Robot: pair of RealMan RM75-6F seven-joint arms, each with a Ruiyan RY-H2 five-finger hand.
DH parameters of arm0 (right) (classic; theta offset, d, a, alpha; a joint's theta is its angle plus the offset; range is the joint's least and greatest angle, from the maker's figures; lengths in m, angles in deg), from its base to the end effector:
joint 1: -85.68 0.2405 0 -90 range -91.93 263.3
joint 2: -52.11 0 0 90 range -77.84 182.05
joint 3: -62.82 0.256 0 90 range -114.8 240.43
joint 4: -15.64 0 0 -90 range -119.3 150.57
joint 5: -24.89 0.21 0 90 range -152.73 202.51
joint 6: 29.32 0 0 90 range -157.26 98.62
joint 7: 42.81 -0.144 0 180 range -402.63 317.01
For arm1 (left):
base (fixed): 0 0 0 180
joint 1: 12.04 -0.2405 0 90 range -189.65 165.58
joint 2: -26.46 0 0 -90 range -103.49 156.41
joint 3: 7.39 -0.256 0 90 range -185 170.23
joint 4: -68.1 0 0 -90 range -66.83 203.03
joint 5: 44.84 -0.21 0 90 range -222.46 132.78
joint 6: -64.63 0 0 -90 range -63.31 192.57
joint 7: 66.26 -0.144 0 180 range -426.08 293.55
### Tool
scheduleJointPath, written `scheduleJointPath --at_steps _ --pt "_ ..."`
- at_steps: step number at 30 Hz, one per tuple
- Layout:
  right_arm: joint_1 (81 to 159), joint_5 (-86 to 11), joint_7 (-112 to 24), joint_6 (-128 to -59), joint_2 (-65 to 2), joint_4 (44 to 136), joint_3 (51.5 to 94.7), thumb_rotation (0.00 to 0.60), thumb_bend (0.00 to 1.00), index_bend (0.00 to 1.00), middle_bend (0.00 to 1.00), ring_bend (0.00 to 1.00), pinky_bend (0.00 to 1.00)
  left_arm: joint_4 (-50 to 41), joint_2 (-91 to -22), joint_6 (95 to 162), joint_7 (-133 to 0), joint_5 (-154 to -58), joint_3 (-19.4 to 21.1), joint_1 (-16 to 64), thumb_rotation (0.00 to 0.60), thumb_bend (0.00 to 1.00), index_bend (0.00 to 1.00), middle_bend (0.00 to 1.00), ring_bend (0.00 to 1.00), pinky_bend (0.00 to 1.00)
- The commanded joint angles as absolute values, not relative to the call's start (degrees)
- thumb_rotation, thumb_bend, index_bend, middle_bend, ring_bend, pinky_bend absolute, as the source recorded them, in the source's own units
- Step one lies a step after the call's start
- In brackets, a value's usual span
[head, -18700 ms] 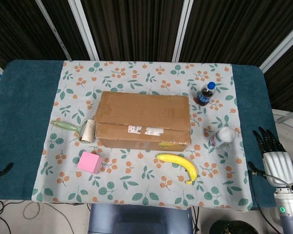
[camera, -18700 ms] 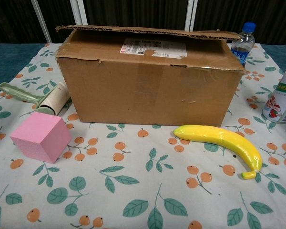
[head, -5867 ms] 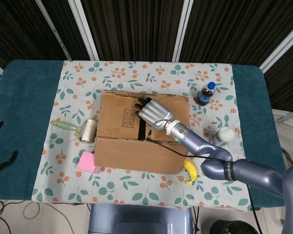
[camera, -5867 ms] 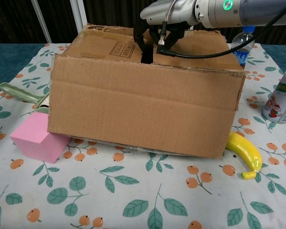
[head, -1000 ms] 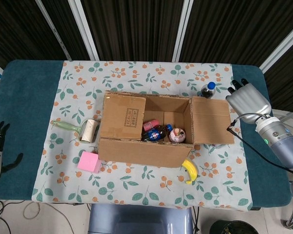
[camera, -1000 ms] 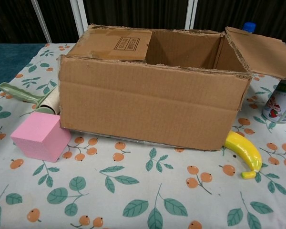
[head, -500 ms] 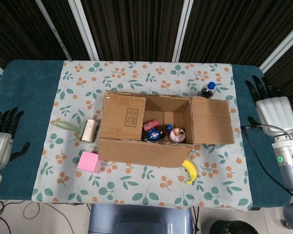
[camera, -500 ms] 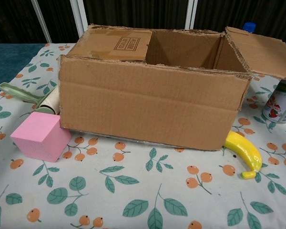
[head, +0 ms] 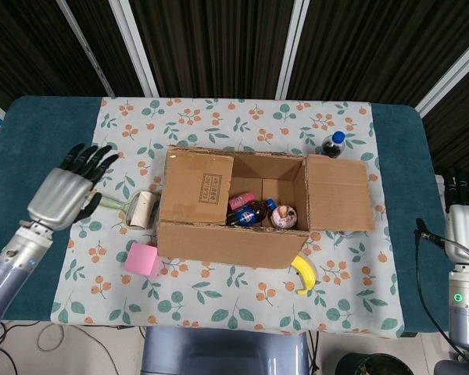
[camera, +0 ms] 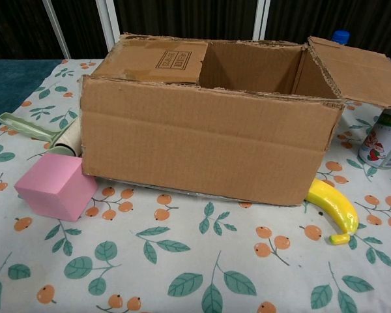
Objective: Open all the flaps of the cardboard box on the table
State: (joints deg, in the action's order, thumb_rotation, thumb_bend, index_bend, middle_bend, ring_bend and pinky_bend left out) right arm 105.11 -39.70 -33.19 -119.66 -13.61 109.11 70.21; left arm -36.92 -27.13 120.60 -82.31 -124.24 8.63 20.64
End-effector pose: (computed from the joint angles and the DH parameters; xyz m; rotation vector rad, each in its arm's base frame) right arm -0.2854 -0.2664 0.1891 1.1418 -0.7413 0.9208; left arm -0.1545 0.3270 0.1649 -1.8587 -0.5586 -0.8988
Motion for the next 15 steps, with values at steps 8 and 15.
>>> scheduleJointPath --at_steps 8,15 --pt "101.94 -46.07 -43.13 -121.12 -21.01 98.7 71.55 0.6 0.39 0.0 0.0 0.0 0.24 -32.53 -27.87 96.43 -85.59 -121.14 13.23 43.62 0.6 0.88 0.03 0.13 0.06 0.19" --pt "100.92 -46.32 -45.18 -119.54 -21.84 97.36 72.2 0.6 0.39 0.0 0.0 0.0 0.24 -28.07 -31.81 88.84 -85.92 -119.8 12.18 51.92 0.6 0.94 0.13 0.24 0.15 0.27"
